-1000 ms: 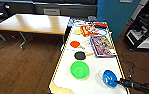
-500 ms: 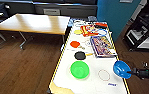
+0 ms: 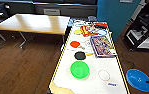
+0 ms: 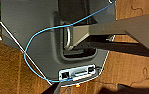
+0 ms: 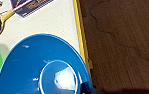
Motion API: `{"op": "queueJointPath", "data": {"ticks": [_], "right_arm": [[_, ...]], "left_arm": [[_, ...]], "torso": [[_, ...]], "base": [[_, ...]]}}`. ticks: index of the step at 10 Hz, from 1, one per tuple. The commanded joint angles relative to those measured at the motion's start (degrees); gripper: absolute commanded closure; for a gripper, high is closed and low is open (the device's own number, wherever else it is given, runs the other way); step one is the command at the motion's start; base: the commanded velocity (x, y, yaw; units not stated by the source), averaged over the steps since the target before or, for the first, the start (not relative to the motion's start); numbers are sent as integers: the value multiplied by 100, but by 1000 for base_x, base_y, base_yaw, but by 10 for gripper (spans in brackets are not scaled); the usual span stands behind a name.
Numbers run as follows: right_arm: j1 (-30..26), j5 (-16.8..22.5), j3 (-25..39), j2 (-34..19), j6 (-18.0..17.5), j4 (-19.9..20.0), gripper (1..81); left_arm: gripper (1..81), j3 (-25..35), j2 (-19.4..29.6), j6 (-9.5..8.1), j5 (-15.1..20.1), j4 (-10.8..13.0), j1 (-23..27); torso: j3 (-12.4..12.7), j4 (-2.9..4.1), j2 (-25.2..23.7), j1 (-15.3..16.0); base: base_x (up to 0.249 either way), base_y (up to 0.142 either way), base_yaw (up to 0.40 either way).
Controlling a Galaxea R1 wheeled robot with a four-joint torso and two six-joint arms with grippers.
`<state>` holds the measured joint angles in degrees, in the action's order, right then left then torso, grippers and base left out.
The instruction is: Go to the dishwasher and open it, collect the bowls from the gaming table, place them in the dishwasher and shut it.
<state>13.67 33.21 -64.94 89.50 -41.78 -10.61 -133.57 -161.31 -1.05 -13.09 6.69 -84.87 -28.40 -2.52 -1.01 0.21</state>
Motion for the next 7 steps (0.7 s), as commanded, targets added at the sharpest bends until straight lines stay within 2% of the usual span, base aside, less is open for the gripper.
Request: {"op": "queueJointPath", "data": {"ticks": [1,2,4,5,7], "right_arm": [[823,417,159,-703,-85,-1171,811],[1535,-273,-207,-434,-77,-1286,811],[2557,-974,-703,97,-59,-1295,811],[2918,-1308,-976,299,-59,-1321,811],[3393,-1616,-1494,563,-67,-1321,811]], "left_arm": [[10,1684,1098,70,238,148,-43],[10,2268,1675,35,-85,148,-43],[10,3074,2409,26,-255,148,-35],[10,3504,2779,35,-308,148,-8],[10,4181,3438,26,-668,148,27]], "torso": [[0,0,0,0],[0,0,0,0],[0,0,0,0],[0,0,0,0],[0,0,0,0]], "base": [[0,0,0],[0,0,0],[0,0,0],[0,0,0],[0,0,0]]}}
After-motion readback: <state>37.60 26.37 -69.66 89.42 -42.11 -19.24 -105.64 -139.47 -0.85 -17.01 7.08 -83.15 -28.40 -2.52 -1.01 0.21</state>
